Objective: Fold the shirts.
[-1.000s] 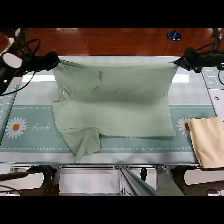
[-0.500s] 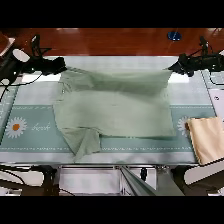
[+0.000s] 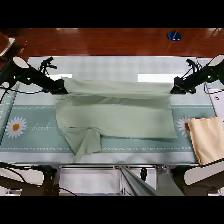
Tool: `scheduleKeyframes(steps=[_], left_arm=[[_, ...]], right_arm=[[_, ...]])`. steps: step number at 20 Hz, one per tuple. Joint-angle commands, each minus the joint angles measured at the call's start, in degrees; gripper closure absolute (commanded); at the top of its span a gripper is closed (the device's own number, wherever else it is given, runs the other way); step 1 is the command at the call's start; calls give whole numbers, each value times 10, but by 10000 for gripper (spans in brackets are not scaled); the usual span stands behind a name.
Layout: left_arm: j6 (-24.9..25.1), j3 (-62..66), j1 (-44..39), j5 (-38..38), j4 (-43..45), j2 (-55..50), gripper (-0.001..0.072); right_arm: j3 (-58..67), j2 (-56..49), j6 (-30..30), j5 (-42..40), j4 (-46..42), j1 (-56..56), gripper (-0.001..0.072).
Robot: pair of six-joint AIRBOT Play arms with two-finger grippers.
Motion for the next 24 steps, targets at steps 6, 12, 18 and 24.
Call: scheduleKeyframes(steps=[6, 12, 18, 24], left_arm=[[-47, -14, 27, -123, 14, 46, 200], [-30, -270, 140, -61, 57, 255, 199], [-9, -523, 271, 17, -93, 364, 199], [43, -612, 153, 115, -205, 358, 200]], right_arm=[[-28, 99, 57, 78, -151, 7, 292], [-324, 393, 110, -111, -163, 2, 293], [-527, 514, 37, -182, 100, 2, 293], [-523, 513, 30, -200, 125, -16, 293]])
